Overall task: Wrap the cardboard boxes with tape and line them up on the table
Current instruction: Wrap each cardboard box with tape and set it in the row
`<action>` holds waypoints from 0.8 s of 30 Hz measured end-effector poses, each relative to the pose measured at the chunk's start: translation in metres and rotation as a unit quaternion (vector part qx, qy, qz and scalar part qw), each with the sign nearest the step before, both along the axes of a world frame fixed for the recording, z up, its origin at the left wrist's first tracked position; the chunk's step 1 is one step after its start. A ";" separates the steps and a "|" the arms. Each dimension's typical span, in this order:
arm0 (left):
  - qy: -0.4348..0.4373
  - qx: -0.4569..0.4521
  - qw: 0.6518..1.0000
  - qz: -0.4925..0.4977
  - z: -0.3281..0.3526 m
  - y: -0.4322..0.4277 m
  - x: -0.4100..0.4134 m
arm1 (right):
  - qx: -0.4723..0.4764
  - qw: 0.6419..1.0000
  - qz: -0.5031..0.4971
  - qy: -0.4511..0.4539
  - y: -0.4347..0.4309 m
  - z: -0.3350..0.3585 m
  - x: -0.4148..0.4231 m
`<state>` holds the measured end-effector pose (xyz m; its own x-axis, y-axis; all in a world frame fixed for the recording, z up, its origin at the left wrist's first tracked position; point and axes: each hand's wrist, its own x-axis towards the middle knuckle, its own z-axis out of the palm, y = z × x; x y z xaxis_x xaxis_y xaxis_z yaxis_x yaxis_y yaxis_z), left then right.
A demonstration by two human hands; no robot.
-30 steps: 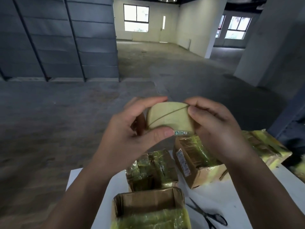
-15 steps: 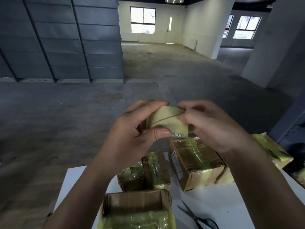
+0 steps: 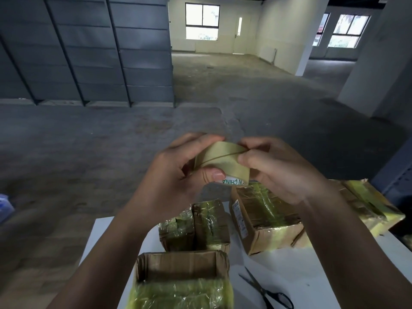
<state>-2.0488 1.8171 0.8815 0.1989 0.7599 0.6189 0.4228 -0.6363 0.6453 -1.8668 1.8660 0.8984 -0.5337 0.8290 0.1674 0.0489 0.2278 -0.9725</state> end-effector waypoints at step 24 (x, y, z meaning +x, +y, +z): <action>0.037 -0.014 0.999 -0.010 -0.019 0.003 -0.014 | -0.019 0.999 0.035 -0.008 0.015 -0.028 -0.010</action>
<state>-2.0632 1.8200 0.8629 0.2583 0.7720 0.5807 0.4568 -0.6273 0.6308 -1.8768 1.8812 0.8705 -0.5924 0.7956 0.1268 0.0499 0.1933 -0.9799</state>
